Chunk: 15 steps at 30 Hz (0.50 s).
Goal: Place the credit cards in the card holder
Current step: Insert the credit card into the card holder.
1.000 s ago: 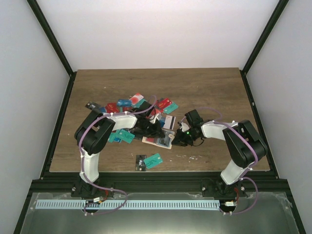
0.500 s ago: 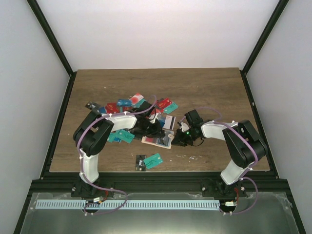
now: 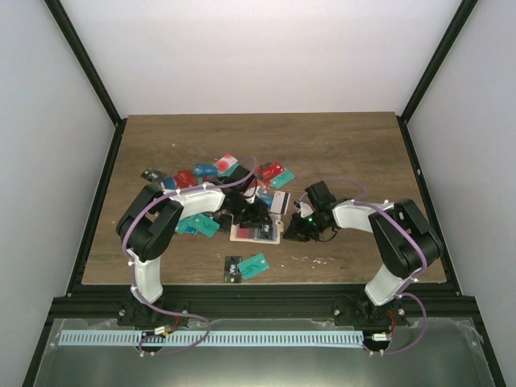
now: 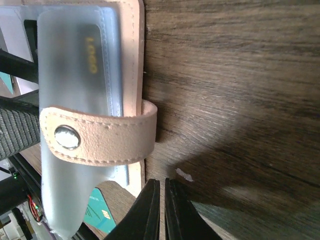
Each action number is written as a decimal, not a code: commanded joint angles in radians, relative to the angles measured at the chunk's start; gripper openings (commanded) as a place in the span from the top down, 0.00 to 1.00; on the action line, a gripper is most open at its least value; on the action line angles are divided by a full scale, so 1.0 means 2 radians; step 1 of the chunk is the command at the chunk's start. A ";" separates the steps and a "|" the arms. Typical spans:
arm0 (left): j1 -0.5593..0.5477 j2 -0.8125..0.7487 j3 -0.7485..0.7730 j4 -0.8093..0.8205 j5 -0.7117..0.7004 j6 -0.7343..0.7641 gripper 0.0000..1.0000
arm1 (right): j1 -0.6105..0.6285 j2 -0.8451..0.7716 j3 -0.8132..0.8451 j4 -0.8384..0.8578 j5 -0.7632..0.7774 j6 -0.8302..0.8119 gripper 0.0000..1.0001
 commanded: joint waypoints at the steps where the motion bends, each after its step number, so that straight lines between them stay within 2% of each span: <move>1: -0.002 -0.012 0.017 -0.039 -0.024 0.000 0.47 | -0.002 -0.016 0.001 0.006 0.008 0.009 0.93; 15: -0.002 -0.022 0.073 -0.129 -0.061 0.008 0.34 | -0.002 -0.031 -0.008 0.005 0.012 0.020 0.93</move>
